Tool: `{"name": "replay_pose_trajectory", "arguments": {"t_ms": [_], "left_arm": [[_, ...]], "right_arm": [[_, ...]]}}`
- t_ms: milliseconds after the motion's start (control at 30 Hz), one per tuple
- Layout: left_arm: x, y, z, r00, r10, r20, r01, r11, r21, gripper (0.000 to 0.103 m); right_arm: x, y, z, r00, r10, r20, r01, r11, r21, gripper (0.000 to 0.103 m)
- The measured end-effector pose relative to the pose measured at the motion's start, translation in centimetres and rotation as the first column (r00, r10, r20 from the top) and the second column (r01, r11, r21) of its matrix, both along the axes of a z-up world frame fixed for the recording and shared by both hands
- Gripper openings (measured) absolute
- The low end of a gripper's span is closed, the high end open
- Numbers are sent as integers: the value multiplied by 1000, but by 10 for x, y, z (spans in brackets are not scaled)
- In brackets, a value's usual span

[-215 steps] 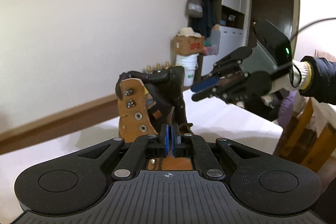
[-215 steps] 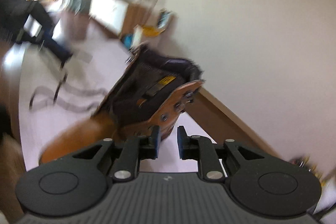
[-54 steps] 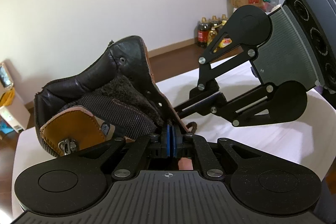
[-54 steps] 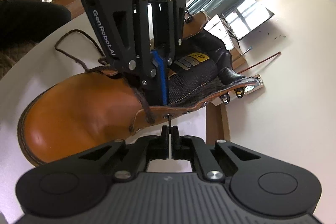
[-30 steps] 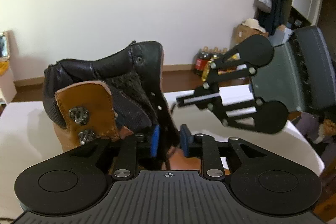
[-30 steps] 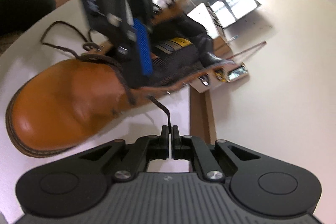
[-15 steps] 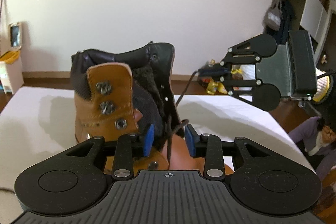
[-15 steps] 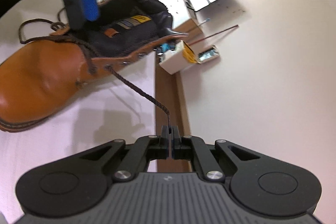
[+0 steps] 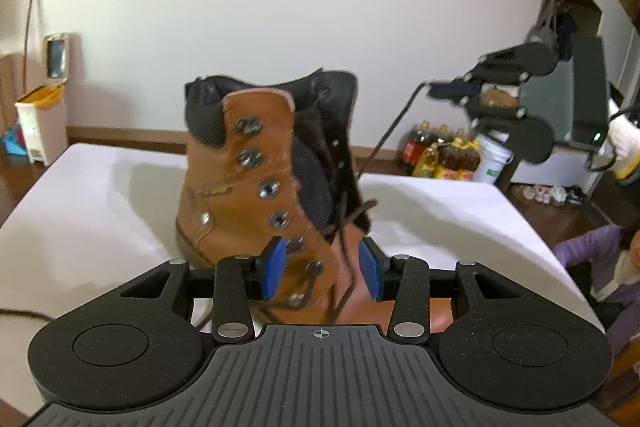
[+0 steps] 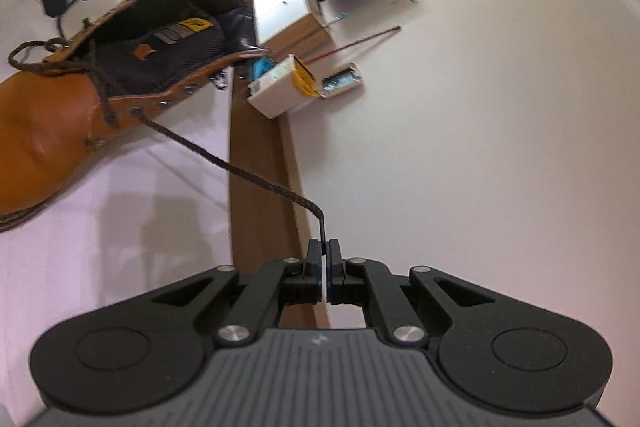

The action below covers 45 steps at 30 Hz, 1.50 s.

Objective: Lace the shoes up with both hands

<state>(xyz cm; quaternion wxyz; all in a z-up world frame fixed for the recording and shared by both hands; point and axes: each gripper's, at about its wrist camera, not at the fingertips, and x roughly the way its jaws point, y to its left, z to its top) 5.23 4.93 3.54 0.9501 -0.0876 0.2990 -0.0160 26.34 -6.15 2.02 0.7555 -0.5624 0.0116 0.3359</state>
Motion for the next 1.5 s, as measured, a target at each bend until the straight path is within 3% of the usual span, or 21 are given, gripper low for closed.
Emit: {"name": "replay_pose_trajectory", "arguments": {"t_ms": [533, 767, 1233, 1333, 1500], "left_arm": [[-10, -2, -4, 1000, 7, 4, -7, 999, 46, 49], [-23, 10, 3, 998, 51, 36, -53, 997, 48, 51], [-35, 19, 12, 993, 89, 74, -93, 994, 54, 55], [-34, 15, 10, 995, 70, 72, -74, 996, 56, 55], [-35, 12, 9, 996, 51, 78, -56, 997, 56, 55]], "right_arm": [[-15, -22, 48, 978, -143, 154, 126, 985, 116, 3], [-21, -31, 68, 959, -196, 204, 162, 972, 171, 3], [-31, -51, 119, 885, -328, 331, 195, 905, 377, 3], [-40, -55, 138, 860, -355, 366, 177, 881, 439, 3], [-58, -52, 163, 829, -342, 443, 112, 876, 468, 3]]}}
